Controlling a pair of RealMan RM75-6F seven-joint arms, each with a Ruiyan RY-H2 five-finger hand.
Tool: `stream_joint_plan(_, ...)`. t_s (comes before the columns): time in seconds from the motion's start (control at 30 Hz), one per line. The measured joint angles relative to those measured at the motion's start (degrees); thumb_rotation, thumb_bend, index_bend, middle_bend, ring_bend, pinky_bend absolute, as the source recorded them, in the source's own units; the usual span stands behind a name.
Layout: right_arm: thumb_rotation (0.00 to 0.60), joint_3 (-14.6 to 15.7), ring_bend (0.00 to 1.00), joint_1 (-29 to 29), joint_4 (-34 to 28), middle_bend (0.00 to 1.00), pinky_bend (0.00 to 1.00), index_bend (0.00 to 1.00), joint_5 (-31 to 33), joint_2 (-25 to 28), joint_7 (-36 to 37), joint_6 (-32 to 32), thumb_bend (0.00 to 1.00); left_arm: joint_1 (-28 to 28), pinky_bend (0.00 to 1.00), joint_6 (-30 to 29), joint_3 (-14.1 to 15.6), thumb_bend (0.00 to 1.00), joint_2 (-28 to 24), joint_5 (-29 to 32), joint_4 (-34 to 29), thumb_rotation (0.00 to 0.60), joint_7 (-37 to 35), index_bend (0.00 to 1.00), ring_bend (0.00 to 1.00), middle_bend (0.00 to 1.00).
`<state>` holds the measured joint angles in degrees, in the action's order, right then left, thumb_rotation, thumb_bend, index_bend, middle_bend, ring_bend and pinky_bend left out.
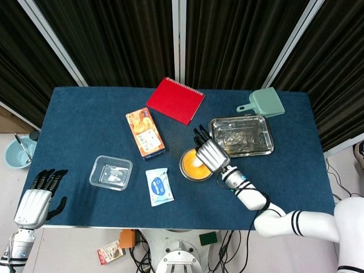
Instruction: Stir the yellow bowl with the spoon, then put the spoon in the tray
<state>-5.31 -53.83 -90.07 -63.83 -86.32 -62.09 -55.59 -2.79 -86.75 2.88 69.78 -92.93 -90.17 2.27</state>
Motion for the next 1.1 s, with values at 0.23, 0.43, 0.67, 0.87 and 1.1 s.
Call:
stream_joint_plan(0.23,0.600,2.43,0.00,-4.44,-0.76,0.23,0.00,0.64,0.43,1.59,-17.89,1.03,0.48,0.32,0.09,-0.02,0.29,0.39,0.34,0.12,0.60,0.600,-0.51,0.11,0.07,0.14)
stream_joint_plan(0.43,0.600,5.55,0.00,-7.74,2.52,0.24,0.00,0.66,0.71,-0.45,-27.49,1.64,0.49,0.70,0.10,0.05,0.55,0.39,0.92,0.52,2.21,0.600,-1.86,0.11,0.07,0.14)
stream_joint_plan(0.67,0.600,7.63,0.00,-9.48,6.14,0.25,0.00,0.69,-1.15,-3.61,-30.91,1.83,0.49,0.87,0.10,0.07,0.64,0.39,1.67,0.58,3.62,0.600,-3.14,0.11,0.07,0.14)
stream_joint_plan(0.87,0.600,7.87,0.00,-9.46,7.15,0.25,0.00,0.69,-2.24,-6.06,-30.09,1.15,0.49,0.94,0.09,0.29,0.73,0.39,2.16,0.71,4.69,0.600,-4.01,0.11,0.07,0.14)
stream_joint_plan(1.1,0.600,7.55,0.00,-7.55,6.69,0.26,0.00,0.69,-3.01,-7.06,-26.07,-1.33,0.49,0.87,0.10,0.44,0.72,0.39,2.61,0.65,5.62,0.600,-4.82,0.11,0.07,0.14)
